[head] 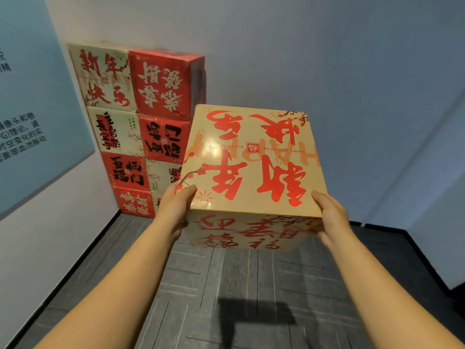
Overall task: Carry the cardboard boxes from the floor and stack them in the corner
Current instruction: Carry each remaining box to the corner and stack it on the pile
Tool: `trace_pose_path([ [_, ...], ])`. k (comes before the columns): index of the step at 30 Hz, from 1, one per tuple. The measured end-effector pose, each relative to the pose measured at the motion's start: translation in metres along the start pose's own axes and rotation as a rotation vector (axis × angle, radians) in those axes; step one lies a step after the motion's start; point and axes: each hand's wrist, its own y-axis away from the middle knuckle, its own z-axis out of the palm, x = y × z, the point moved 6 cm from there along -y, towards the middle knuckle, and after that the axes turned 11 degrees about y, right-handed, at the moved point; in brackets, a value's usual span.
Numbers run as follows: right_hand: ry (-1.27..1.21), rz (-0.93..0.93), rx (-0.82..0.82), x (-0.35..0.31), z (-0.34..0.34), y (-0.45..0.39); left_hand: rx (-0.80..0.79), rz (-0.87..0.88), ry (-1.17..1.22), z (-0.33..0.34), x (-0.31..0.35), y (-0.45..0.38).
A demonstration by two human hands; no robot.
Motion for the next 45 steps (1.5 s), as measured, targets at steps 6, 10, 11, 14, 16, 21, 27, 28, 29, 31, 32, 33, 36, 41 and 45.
trace_pose_path([
  [6, 0.016, 0.047, -0.032, -0.015, 0.039, -0.091, 0.016, -0.019, 0.009, 0.030, 0.008, -0.092],
  [10, 0.050, 0.075, -0.024, -0.018, 0.071, -0.152, 0.010, -0.032, 0.002, 0.044, 0.010, -0.164],
  [11, 0.058, 0.079, -0.021, -0.018, 0.080, -0.168, 0.010, -0.037, -0.004, 0.047, 0.010, -0.184],
  [14, 0.083, 0.092, -0.001, -0.021, 0.105, -0.218, -0.006, -0.057, -0.008, 0.058, 0.014, -0.245],
  [16, 0.089, 0.104, 0.016, -0.026, 0.121, -0.249, -0.019, -0.062, -0.029, 0.069, 0.022, -0.282],
  [21, 0.056, 0.131, 0.037, -0.041, 0.151, -0.315, -0.045, -0.065, -0.069, 0.096, 0.041, -0.362],
  [27, 0.069, 0.150, 0.041, -0.048, 0.174, -0.385, -0.024, -0.083, -0.104, 0.126, 0.048, -0.430],
  [28, 0.074, 0.158, 0.037, -0.050, 0.179, -0.398, -0.021, -0.086, -0.105, 0.131, 0.048, -0.442],
  [29, 0.078, 0.155, 0.031, -0.052, 0.184, -0.410, -0.017, -0.090, -0.111, 0.137, 0.048, -0.452],
  [31, 0.093, 0.158, 0.021, -0.054, 0.194, -0.443, 0.010, -0.094, -0.112, 0.148, 0.045, -0.481],
  [32, 0.101, 0.162, 0.018, -0.054, 0.198, -0.455, 0.026, -0.098, -0.101, 0.150, 0.043, -0.492],
  [33, 0.103, 0.163, 0.012, -0.055, 0.203, -0.465, 0.036, -0.104, -0.097, 0.151, 0.043, -0.500],
  [36, 0.121, 0.173, -0.028, -0.057, 0.219, -0.514, 0.072, -0.106, -0.089, 0.161, 0.038, -0.538],
  [41, 0.157, 0.213, -0.100, -0.049, 0.251, -0.576, 0.135, -0.133, -0.071, 0.165, 0.032, -0.590],
  [45, 0.159, 0.245, -0.113, -0.030, 0.271, -0.606, 0.130, -0.176, -0.075, 0.161, 0.022, -0.622],
])
